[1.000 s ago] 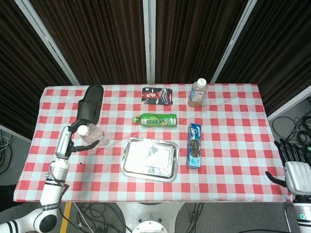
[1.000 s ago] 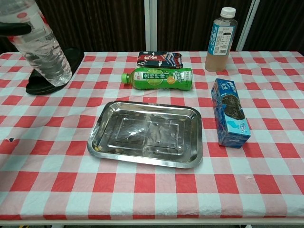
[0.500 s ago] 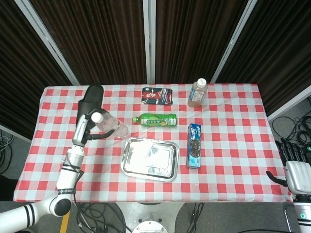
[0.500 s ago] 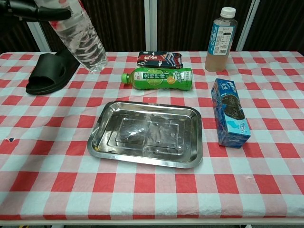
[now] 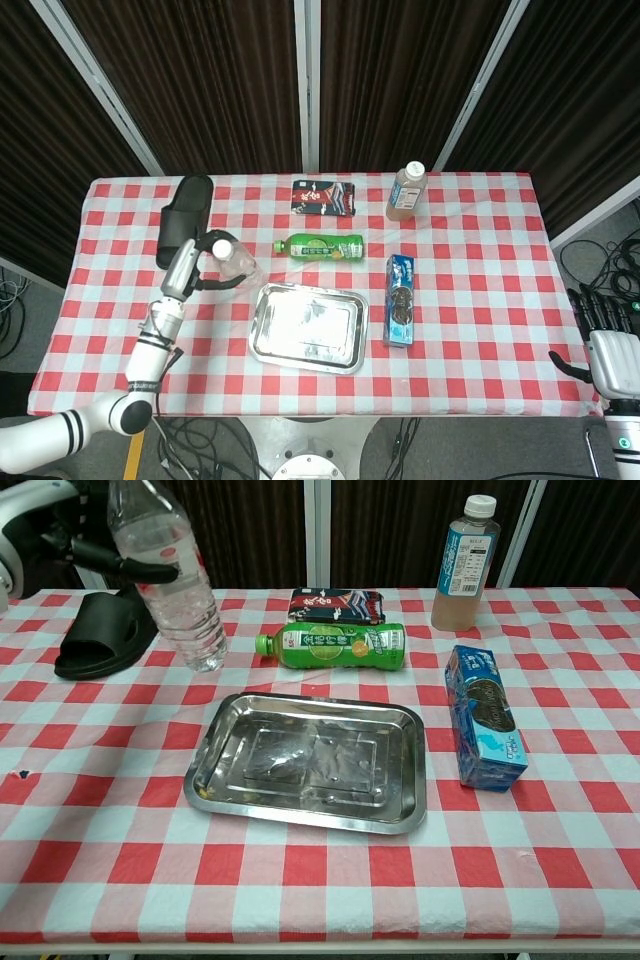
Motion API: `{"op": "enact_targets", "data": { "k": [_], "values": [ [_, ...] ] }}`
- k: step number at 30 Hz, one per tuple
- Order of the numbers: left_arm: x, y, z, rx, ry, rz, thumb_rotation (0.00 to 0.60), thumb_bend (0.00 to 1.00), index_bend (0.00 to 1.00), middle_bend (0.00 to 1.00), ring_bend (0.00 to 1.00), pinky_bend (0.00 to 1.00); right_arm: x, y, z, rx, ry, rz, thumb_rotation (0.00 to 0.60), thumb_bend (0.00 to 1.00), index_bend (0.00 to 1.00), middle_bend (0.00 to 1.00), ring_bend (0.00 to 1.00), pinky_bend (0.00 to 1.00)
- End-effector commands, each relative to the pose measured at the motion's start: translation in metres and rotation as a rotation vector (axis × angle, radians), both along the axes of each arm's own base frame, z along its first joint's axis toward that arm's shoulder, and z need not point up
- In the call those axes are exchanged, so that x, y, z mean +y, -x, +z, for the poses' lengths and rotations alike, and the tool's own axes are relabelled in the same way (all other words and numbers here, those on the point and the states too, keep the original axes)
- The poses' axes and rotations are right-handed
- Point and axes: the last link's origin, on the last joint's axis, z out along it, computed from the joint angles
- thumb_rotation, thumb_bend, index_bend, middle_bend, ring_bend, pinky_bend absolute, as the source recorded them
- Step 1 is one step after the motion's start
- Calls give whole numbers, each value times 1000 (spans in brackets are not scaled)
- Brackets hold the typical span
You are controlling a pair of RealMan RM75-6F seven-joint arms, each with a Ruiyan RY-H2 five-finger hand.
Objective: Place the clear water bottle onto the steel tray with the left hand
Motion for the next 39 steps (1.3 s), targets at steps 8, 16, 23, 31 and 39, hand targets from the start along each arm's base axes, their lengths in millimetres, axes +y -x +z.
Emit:
{"op": "enact_targets", "data": {
  "k": [8,16,23,31,39],
  "values": [
    [-3,-27,-9,-13,66,-30,600,264,541,601,473,496,-1,1,0,2,2,-5,600,110,0,0,0,0],
    [29,60,74,182,-121,149,600,266,541,601,474,497,-2,2,4,-9,11,-5,600,110,0,0,0,0],
    [4,3,28,43,36,12,600,270,532,601,473,497,-2,3,2,7,8,-13,600,110,0,0,0,0],
    [5,38,61,105,-52,112,600,270,524,601,474,497,-2,5,1,7,3,-16,600,111,0,0,0,0],
    [1,11,23,64,51,50,600,270,524,601,474,496,-1,4,-1,12,2,-15,600,110,0,0,0,0]
  ]
}}
